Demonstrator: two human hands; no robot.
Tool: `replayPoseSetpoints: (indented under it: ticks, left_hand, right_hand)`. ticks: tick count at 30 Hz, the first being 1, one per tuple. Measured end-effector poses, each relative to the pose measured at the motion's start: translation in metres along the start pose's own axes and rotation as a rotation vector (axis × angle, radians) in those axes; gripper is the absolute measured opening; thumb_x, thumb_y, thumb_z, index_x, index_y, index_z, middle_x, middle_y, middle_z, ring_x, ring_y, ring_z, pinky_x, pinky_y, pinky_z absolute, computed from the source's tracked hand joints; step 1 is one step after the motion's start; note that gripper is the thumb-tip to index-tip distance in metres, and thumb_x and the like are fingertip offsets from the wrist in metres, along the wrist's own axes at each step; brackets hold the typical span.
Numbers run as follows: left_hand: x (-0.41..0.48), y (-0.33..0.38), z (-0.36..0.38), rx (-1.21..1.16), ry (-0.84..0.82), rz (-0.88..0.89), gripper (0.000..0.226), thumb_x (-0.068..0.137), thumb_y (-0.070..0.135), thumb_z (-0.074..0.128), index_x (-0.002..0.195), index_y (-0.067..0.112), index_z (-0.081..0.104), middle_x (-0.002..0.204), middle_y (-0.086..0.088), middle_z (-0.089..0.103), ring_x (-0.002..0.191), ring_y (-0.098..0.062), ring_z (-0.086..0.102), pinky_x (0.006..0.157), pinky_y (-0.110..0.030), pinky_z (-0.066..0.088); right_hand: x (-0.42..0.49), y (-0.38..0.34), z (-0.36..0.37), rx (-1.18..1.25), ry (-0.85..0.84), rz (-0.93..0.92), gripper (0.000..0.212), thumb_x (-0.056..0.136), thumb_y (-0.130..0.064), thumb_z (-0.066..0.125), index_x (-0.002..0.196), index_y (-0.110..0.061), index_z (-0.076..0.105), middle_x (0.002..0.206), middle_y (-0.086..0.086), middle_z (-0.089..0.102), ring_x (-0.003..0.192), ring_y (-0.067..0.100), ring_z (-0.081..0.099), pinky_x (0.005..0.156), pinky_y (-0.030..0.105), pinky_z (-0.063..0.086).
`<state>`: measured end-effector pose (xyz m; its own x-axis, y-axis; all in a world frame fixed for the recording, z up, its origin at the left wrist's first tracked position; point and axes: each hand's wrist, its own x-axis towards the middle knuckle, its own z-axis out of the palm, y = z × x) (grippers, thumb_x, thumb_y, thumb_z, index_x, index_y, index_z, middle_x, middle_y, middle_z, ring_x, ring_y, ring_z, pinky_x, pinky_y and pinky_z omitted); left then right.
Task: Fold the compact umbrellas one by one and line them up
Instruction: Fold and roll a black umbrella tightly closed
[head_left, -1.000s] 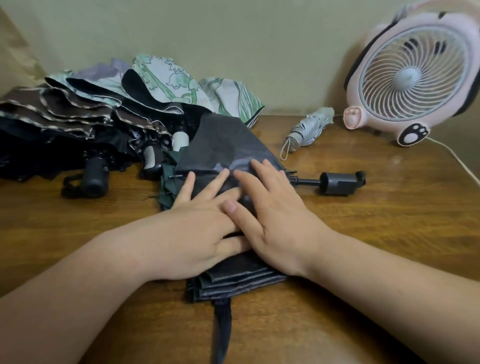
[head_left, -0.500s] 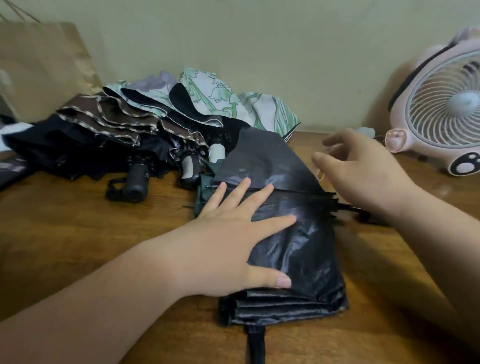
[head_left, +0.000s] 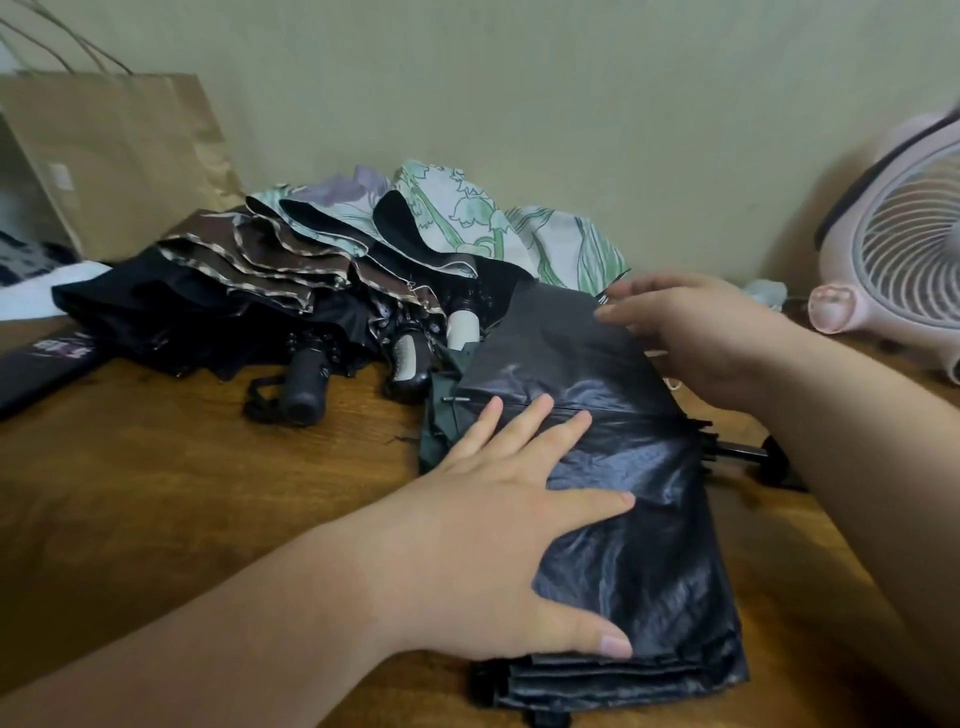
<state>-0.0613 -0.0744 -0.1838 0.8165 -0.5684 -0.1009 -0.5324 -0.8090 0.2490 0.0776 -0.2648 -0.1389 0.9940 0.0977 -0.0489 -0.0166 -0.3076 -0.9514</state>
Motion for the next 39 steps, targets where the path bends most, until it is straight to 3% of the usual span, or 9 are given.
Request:
replayPoseSetpoints:
  ticks: [5,12,18,20,22,24,26,30,39]
  left_hand:
    - [-0.003,0.000,-0.003,-0.045,-0.022,0.020,0.087,0.081,0.087,0.048,0.153,0.064,0.004,0.158,0.025,-0.040,0.129,0.003,-0.056,0.101,-0.026,-0.036]
    - [-0.002,-0.005,0.000,-0.038,0.018,0.062,0.086,0.083,0.085,0.049,0.154,0.062,0.007,0.162,0.024,-0.032,0.134,0.003,-0.051,0.109,-0.030,-0.032]
    - [-0.010,0.000,-0.005,-0.006,0.076,0.136,0.070,0.093,0.069,0.053,0.156,0.048,0.029,0.169,0.015,0.005,0.151,-0.002,-0.008,0.114,-0.013,-0.014]
    - [-0.017,0.000,-0.012,-0.057,0.053,0.154,0.054,0.095,0.060,0.060,0.145,0.046,0.048,0.156,0.022,0.039,0.141,0.001,0.024,0.112,-0.007,0.016]
    - [-0.026,-0.002,-0.025,-0.156,0.059,0.199,0.024,0.091,0.048,0.072,0.110,0.034,0.073,0.115,0.019,0.069,0.109,0.000,0.057,0.096,-0.018,0.045]
    - [-0.036,-0.013,-0.038,-0.271,0.160,0.162,0.026,0.082,0.046,0.081,0.073,0.024,0.070,0.077,0.012,0.068,0.079,-0.008,0.064,0.076,-0.027,0.051]
    - [-0.042,-0.027,-0.046,-0.362,0.323,0.100,0.048,0.074,0.058,0.080,0.060,0.020,0.054,0.059,0.004,0.057,0.058,-0.013,0.057,0.063,-0.037,0.053]
    - [-0.035,-0.027,-0.044,-0.532,0.676,-0.144,0.059,0.066,0.074,0.076,0.063,0.019,0.057,0.056,-0.002,0.057,0.049,-0.009,0.047,0.053,-0.032,0.046]
    - [-0.027,-0.006,-0.039,-0.578,0.363,-0.455,0.046,0.067,0.058,0.082,0.095,0.028,0.061,0.062,-0.001,0.073,0.043,-0.007,0.059,0.058,-0.032,0.047]
  right_hand:
    - [0.006,-0.018,0.010,0.211,-0.007,-0.056,0.037,0.087,-0.008,0.073,0.121,-0.016,0.063,0.099,0.014,0.065,0.084,0.025,0.060,0.074,0.035,0.049]
    - [-0.052,-0.035,0.007,0.078,0.140,-0.253,0.036,0.083,-0.011,0.079,0.116,-0.023,0.069,0.087,0.007,0.076,0.076,0.023,0.064,0.070,0.035,0.049]
    - [-0.137,-0.007,0.007,0.019,-0.005,-0.382,0.053,0.066,-0.030,0.087,0.115,-0.027,0.067,0.083,0.009,0.075,0.068,0.025,0.061,0.068,0.034,0.049]
    - [-0.149,0.014,0.005,-0.023,-0.028,-0.397,0.055,0.069,-0.039,0.089,0.118,-0.032,0.065,0.084,0.011,0.075,0.068,0.033,0.060,0.066,0.037,0.050]
    - [-0.156,0.032,0.004,-0.054,-0.030,-0.411,0.056,0.071,-0.031,0.087,0.121,-0.034,0.063,0.084,0.012,0.074,0.070,0.034,0.060,0.069,0.037,0.051]
    - [-0.159,0.046,0.007,-0.109,-0.046,-0.441,0.062,0.071,-0.011,0.086,0.121,-0.038,0.061,0.085,0.009,0.073,0.072,0.028,0.062,0.073,0.034,0.052]
    - [-0.158,0.057,0.010,-0.203,-0.056,-0.490,0.066,0.076,0.002,0.083,0.120,-0.041,0.060,0.087,0.002,0.074,0.075,0.019,0.066,0.077,0.027,0.050]
    - [-0.152,0.066,0.014,-0.328,-0.065,-0.544,0.059,0.081,0.002,0.079,0.121,-0.035,0.056,0.090,-0.011,0.072,0.086,0.011,0.069,0.079,0.010,0.045]
    - [-0.156,0.065,0.011,-0.282,0.085,-0.502,0.026,0.079,-0.004,0.082,0.088,-0.022,0.065,0.084,-0.013,0.073,0.081,0.008,0.069,0.073,0.009,0.046]
